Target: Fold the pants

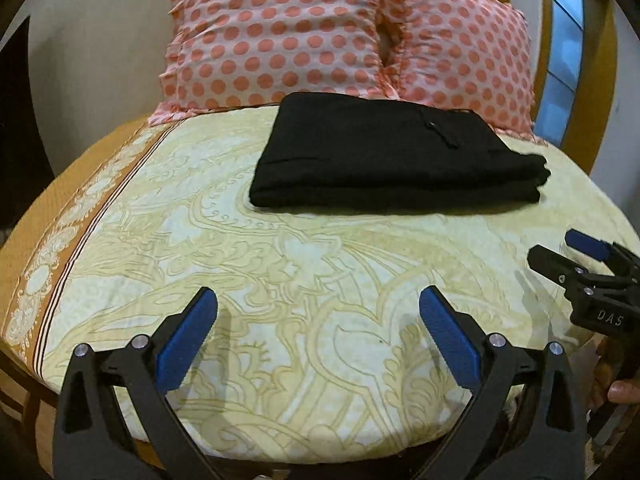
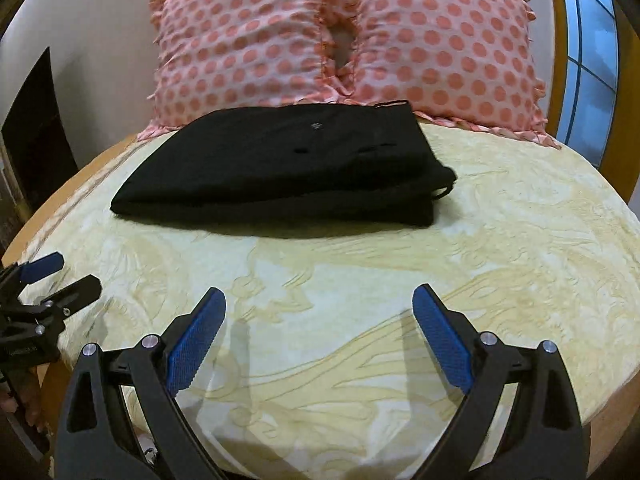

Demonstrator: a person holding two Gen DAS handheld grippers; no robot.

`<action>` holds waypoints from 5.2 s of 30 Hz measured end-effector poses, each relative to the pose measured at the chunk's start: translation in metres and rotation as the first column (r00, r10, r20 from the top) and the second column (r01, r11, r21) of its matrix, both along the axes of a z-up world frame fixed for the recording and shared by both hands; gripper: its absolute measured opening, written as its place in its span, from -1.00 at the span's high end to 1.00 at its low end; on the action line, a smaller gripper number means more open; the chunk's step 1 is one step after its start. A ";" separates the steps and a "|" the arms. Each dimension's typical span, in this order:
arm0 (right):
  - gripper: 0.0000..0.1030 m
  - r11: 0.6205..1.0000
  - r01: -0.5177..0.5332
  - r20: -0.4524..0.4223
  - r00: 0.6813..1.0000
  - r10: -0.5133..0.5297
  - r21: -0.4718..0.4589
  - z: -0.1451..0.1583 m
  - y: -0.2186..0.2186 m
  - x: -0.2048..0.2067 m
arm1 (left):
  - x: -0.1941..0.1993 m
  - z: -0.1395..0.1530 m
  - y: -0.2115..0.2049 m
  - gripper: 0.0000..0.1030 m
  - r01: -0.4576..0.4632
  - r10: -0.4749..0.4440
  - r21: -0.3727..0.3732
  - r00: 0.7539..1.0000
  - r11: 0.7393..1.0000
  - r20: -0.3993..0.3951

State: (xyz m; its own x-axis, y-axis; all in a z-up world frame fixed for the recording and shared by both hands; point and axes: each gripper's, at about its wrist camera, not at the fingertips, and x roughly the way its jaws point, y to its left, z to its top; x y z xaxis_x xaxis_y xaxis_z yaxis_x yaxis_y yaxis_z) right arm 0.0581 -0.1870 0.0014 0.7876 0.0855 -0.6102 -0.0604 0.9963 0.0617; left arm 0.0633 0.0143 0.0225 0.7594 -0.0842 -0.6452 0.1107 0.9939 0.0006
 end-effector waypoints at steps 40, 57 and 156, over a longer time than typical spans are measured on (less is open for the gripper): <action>-0.97 0.995 0.088 0.051 0.995 -0.086 -0.040 -0.013 0.006 -0.011 | -0.013 -0.012 -0.003 -0.97 -0.067 0.066 0.014 0.996 0.998 0.059; -0.97 0.995 0.088 0.051 0.995 -0.086 -0.041 -0.013 0.006 -0.011 | -0.013 -0.013 -0.004 -0.97 -0.067 0.066 0.014 0.996 0.998 0.059; -0.97 0.995 0.096 0.057 0.994 -0.094 -0.041 -0.015 0.008 -0.012 | -0.009 -0.014 -0.007 -0.97 -0.077 0.077 0.009 0.995 0.997 0.062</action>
State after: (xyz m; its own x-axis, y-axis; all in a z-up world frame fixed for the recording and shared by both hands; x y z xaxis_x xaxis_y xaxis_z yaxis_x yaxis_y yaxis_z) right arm 0.0463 -0.1788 -0.0131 0.8234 -0.0168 -0.5673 0.0324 0.9993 0.0175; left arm 0.0547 0.0071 0.0086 0.8014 -0.0168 -0.5979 0.0333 0.9993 0.0167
